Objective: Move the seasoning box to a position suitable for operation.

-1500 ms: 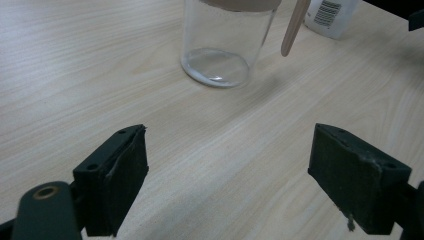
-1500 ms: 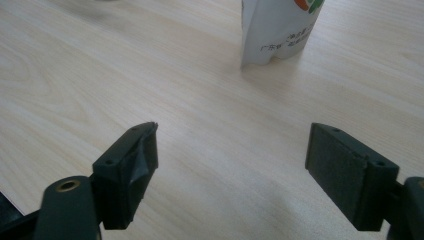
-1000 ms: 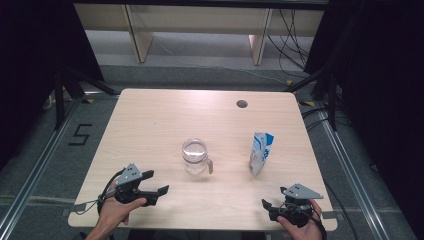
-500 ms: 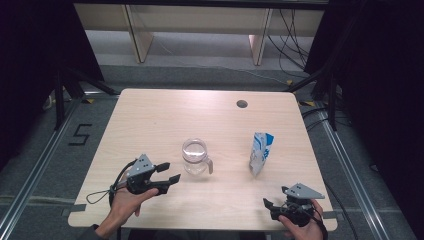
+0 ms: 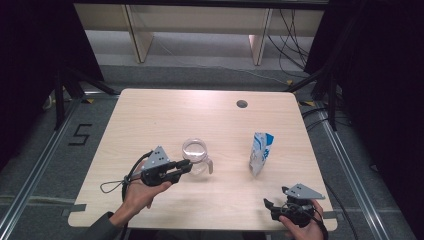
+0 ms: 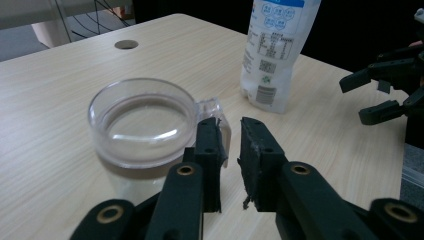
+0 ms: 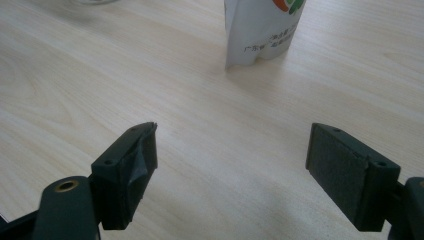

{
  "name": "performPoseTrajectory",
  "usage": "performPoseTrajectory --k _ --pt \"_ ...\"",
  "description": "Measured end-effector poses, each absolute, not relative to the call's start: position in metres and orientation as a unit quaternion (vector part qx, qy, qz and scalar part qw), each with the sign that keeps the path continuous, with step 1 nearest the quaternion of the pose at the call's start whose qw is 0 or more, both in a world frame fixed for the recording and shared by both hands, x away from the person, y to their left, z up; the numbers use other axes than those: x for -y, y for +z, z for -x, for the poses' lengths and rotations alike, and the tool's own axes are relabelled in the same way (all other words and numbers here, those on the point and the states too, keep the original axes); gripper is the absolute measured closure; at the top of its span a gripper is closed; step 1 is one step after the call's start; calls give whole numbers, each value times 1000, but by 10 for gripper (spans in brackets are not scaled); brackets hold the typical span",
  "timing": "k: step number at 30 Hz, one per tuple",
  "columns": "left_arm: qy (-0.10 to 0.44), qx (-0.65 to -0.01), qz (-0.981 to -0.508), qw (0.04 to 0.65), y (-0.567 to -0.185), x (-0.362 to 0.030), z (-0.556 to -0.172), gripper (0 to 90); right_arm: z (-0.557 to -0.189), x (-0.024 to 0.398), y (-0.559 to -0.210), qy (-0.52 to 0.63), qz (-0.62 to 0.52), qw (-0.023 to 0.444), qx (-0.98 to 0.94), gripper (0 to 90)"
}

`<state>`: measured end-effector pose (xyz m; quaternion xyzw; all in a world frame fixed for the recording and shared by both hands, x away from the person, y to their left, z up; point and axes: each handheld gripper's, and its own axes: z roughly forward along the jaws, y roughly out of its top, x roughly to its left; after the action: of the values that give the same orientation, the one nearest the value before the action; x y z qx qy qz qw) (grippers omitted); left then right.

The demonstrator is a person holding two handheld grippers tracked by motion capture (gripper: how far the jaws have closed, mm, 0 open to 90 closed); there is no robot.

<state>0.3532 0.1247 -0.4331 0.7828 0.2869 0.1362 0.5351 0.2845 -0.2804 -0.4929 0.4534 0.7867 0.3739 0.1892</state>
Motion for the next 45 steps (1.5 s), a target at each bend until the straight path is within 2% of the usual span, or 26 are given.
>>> performPoseTrajectory --k 6,7,19,22,23,28,33,35,45 --pt "129 -283 -783 539 -422 -104 -375 834 -281 275 -492 374 -468 183 -780 217" --pt "130 -284 -784 537 -421 -101 -377 840 -283 278 -491 373 -447 202 -787 217" --pt "129 -286 -795 519 -428 -73 -394 845 -285 276 -493 376 -444 189 -791 218" --pt "127 -291 -798 513 -431 -68 -398 843 -285 275 -492 375 -440 198 -792 219" --pt "128 -290 -799 511 -434 -66 -400 842 -285 274 -493 377 -442 187 -792 219" --pt "137 -296 -801 502 -437 -63 -405 838 -284 272 -492 378 -448 181 -790 220" --pt "137 -295 -809 489 -439 -63 -407 841 -286 274 -493 376 -436 195 -794 221" --pt "134 -288 -814 487 -439 -61 -407 847 -287 273 -493 378 -432 184 -798 221" --pt "141 -279 -820 479 -439 -59 -406 883 -287 273 -493 375 -435 193 -795 222"
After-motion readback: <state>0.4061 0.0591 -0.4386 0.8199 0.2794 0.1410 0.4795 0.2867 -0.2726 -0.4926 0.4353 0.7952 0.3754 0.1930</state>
